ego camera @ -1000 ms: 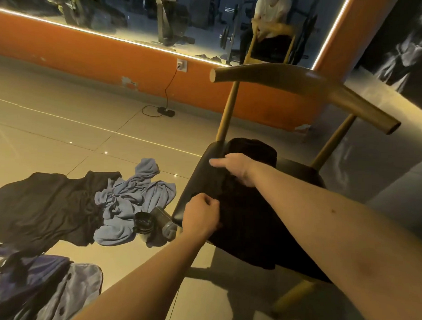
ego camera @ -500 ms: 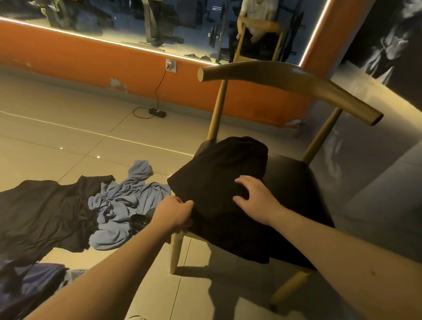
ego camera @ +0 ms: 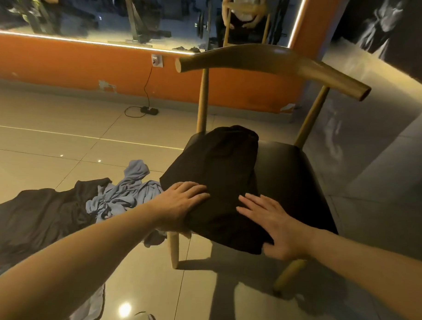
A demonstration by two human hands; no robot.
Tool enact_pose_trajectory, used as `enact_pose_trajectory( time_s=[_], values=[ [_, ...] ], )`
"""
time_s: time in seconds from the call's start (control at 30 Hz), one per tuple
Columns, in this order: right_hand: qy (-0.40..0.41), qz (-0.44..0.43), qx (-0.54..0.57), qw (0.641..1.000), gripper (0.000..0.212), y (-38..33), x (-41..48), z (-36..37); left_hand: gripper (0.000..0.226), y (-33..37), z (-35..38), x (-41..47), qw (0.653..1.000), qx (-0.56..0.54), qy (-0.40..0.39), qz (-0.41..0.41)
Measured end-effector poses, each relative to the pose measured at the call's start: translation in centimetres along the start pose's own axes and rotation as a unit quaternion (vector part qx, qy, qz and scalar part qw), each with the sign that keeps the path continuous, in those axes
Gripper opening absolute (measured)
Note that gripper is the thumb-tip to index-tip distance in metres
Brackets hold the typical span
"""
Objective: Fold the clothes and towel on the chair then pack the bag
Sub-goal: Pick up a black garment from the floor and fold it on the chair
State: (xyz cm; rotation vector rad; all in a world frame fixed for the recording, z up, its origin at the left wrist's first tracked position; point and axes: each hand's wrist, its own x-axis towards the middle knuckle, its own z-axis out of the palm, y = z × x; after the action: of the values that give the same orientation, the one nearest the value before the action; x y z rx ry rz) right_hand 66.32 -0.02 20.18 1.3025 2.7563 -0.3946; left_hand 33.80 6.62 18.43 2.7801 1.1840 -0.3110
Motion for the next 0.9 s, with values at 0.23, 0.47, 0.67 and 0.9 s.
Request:
enact_pose_trajectory(
  time_s=[0.23,0.47,0.67,0.9],
  values=[
    [0.169,-0.016,0.011,0.985,0.069,1.8,2.0,4.4,0.082,1.0,0.4,0.8,0.997,-0.002,0.072,-0.018],
    [0.255,-0.027,0.040,0.966,0.038,2.2,0.7,4.7,0.050,3.8,1.7,0.5,0.984,0.032,0.174,0.020],
    [0.253,-0.071,0.031,0.964,0.034,2.2,-3.2,5.2,0.076,6.1,4.5,-1.9,0.984,0.079,0.158,0.016],
    [0.102,-0.036,-0.141,0.984,0.075,2.8,-2.8,5.6,0.091,4.9,4.4,-1.3,0.984,0.043,0.165,-0.048]
  ],
)
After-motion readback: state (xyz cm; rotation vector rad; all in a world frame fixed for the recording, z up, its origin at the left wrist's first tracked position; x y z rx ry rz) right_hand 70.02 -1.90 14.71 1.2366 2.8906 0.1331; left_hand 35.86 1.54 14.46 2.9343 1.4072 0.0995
